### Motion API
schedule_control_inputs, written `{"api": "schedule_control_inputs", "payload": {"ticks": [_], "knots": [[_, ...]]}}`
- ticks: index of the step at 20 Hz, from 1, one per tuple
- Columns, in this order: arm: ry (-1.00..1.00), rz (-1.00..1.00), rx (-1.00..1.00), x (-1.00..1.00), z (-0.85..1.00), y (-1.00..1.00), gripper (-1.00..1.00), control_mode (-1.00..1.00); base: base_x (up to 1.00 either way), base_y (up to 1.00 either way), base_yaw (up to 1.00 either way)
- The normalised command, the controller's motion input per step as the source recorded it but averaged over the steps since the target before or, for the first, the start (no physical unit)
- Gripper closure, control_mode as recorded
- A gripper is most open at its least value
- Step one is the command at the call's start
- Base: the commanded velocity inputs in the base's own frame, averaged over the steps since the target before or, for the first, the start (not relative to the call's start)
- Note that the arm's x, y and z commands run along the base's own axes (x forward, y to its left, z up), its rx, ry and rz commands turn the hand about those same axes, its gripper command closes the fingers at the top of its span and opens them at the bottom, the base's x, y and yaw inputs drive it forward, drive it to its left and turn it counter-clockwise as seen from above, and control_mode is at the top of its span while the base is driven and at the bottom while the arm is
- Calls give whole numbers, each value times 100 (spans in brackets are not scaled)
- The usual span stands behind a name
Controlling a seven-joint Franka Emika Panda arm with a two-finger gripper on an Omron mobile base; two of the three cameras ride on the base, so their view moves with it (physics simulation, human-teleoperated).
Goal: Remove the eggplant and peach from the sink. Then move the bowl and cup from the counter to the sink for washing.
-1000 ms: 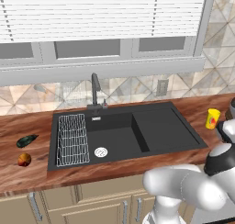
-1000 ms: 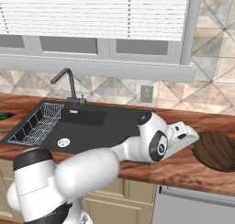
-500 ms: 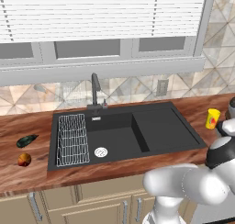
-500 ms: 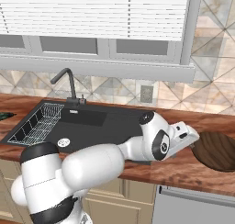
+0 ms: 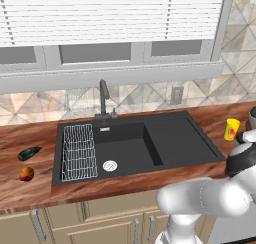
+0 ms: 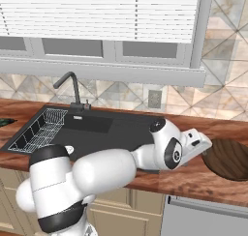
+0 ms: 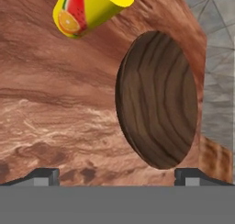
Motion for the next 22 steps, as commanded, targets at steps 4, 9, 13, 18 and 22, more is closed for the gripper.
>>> {"api": "schedule_control_inputs", "payload": {"ticks": [4, 9, 13, 18, 22], "knots": [[0, 1, 0, 6, -7, -7, -100, -100, 0, 0, 0], [0, 0, 0, 7, -6, -6, -100, -100, 0, 0, 0], [0, 0, 0, 8, -6, -3, -100, -100, 0, 0, 0], [0, 1, 0, 9, -6, -4, -100, -100, 0, 0, 0], [0, 1, 0, 10, -8, -4, -100, -100, 0, 0, 0]]}}
